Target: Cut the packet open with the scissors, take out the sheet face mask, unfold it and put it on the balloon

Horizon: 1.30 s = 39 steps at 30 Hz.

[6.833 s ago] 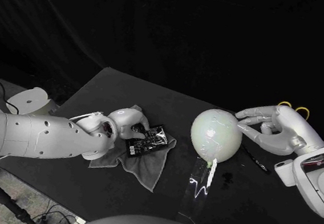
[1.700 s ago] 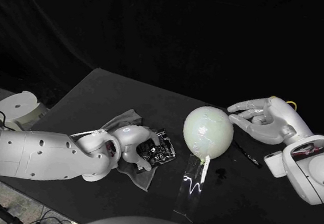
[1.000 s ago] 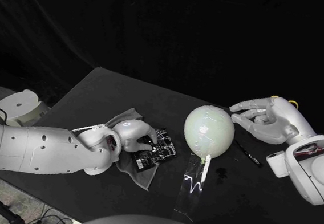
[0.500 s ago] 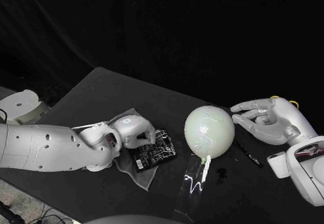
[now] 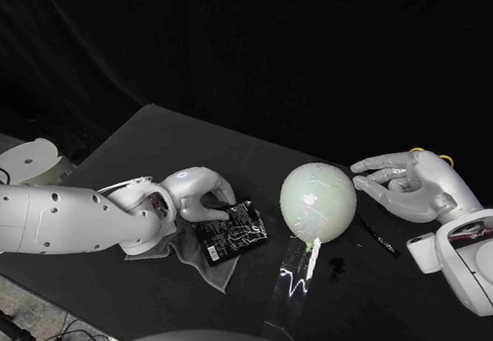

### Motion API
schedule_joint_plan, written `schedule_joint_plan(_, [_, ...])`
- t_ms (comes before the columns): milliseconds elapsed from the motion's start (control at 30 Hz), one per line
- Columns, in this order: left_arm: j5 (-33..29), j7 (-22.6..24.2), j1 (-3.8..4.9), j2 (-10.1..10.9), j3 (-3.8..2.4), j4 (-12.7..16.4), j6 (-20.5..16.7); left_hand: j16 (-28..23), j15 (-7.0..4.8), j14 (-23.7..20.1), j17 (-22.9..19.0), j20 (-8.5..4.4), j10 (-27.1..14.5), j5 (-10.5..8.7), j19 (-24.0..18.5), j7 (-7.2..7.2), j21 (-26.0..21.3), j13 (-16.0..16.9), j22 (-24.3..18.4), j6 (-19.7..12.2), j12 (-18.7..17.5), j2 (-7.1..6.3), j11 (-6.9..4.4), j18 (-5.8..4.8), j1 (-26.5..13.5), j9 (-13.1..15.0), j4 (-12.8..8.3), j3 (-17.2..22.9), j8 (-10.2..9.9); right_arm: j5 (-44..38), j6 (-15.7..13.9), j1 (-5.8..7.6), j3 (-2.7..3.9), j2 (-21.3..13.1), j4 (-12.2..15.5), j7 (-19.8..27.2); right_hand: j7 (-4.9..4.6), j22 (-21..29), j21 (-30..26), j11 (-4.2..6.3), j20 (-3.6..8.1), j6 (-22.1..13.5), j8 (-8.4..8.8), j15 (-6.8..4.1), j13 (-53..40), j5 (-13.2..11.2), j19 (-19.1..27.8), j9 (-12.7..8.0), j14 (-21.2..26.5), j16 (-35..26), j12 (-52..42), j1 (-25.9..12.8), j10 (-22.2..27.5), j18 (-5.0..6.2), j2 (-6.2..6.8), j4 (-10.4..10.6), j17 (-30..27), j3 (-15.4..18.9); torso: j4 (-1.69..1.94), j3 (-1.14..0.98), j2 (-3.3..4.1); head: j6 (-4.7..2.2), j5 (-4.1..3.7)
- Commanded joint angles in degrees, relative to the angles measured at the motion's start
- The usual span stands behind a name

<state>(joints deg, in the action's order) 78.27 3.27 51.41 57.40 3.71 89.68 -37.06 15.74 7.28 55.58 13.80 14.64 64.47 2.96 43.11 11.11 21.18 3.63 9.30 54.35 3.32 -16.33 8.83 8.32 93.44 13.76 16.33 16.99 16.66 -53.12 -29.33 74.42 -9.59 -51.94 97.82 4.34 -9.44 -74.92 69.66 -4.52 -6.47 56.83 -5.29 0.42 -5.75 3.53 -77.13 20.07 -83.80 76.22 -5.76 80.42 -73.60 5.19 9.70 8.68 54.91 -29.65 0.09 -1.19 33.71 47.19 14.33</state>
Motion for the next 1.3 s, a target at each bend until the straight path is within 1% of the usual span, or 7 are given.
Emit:
schedule_joint_plan(33, [-6.43,0.62,0.84,0.47,-0.17,0.93,4.14,0.2,-0.2,0.23,0.39,0.72,-0.36,-0.18,0.27,0.14,-0.42,0.16,-0.35,-0.71,0.55,0.11,-0.1,1.04,-1.0,-0.15,0.02,-1.6,-0.47,-0.63,-0.08,-0.01,0.01,-0.04,0.05,0.45,0.01,-2.68,-0.19,-0.06,0.15,-0.15,-0.09,-0.28,-0.1,0.02,0.28,0.06,0.36,-0.35,0.2,-0.09,-0.54,-0.19,-0.08,-0.26,-0.14,0.04,0.01,-0.02,0.0,-0.13,-0.05])
schedule_joint_plan(333, [-12.99,-1.96,4.18,0.24,-1.09,0.78,9.6,5.36,-1.47,4.09,3.42,0.88,-0.19,-0.15,3.65,-0.01,0.37,0.47,-0.57,-1.07,1.57,1.74,-0.52,2.24,-0.7,-0.1,-0.05,-7.28,-0.86,-0.63,-0.12,-0.01,0.01,-0.12,0.06,0.43,0.01,-2.68,-0.19,-0.06,0.15,-0.15,-0.09,-0.28,-0.1,0.02,0.28,0.06,0.36,-0.35,0.2,-0.09,-0.54,-0.19,-0.08,-0.26,-0.14,0.04,-0.1,0.03,0.08,-0.32,-0.06])
schedule_joint_plan(833, [-16.27,-15.92,9.67,-8.17,-1.3,-9.86,23.99,41.84,-4.4,10.46,24.09,-6.25,0.13,0.06,17.79,-0.38,16.46,3.92,7.39,-6.19,10.06,5.46,-1.96,2.1,-4.02,0.61,0.45,-23.75,-1.59,-0.61,-0.08,0.0,0.02,0.2,-0.04,0.36,-0.01,-2.56,-0.41,-0.09,0.17,-0.19,-0.07,-0.28,-0.15,0.0,0.41,0.07,0.37,-0.38,0.21,-0.25,-0.57,-0.14,0.01,-0.27,-0.21,0.07,-0.07,-0.02,0.06,-0.19,-0.38])
schedule_joint_plan(933, [-18.12,-17.42,10.2,-10.05,-1.32,-12.13,27.55,55.08,-5.7,18.54,39.41,-7.62,1.99,-0.03,20.91,-1.4,21.91,8.02,10.43,-6.56,16.99,5.76,-3.29,2.15,-3.82,1.23,0.31,-23.7,-0.3,-0.6,-0.1,0.01,0.02,0.18,-0.03,0.34,-0.02,-2.37,-0.72,-0.09,0.17,-0.19,-0.07,-0.28,-0.15,0.0,0.62,0.07,0.41,-0.46,0.21,-0.27,-0.58,-0.07,0.02,-0.27,-0.41,0.07,-0.1,-0.02,0.05,-0.07,-0.52])
schedule_joint_plan(1000, [-19.91,-18.33,10.61,-11.47,-1.33,-13.93,30.28,66.89,-6.44,26.0,56.34,-8.98,-4.59,0.2,21.5,-2.08,31.89,23.46,16.69,-8.43,39.54,6.0,-3.48,2.18,-3.46,2.69,0.17,-22.91,3.08,-0.57,-0.11,0.01,0.02,0.17,-0.01,0.34,-0.02,-2.34,-0.77,-0.09,0.17,-0.19,-0.07,-0.28,-0.15,0.0,0.65,0.07,0.42,-0.48,0.21,-0.28,-0.58,-0.06,0.02,-0.27,-0.44,0.07,-0.1,-0.02,0.02,-0.06,-0.61])
schedule_joint_plan(1167, [-23.48,-19.57,11.19,-13.62,-1.35,-16.77,34.41,71.32,-6.66,31.0,66.62,-8.97,-7.15,-0.36,25.45,-1.71,42.36,31.35,29.52,-8.73,52.7,7.41,-4.22,0.6,-3.37,3.22,0.33,-22.52,5.31,-0.53,-0.12,0.02,0.02,0.15,0.0,0.32,-0.02,-2.29,-0.87,-0.09,0.17,-0.19,-0.07,-0.28,-0.16,0.0,0.71,0.07,0.43,-0.5,0.21,-0.3,-0.59,-0.03,0.03,-0.27,-0.5,0.08,-0.1,-0.03,0.03,-0.02,-0.7])
schedule_joint_plan(1300, [-25.25,-20.14,11.43,-14.63,-1.36,-18.17,35.98,72.69,-6.65,32.69,70.62,-9.01,1.12,-0.22,28.99,-1.51,48.03,45.72,37.88,-8.86,64.66,7.86,-4.16,-0.66,-3.24,3.05,0.24,-22.56,5.63,-0.51,-0.09,0.03,0.02,0.18,-0.03,0.32,-0.02,-2.29,-0.87,-0.09,0.17,-0.19,-0.07,-0.28,-0.16,0.0,0.71,0.07,0.43,-0.5,0.21,-0.3,-0.59,-0.03,0.03,-0.27,-0.5,0.08,-0.04,-0.03,0.01,0.07,-0.77])
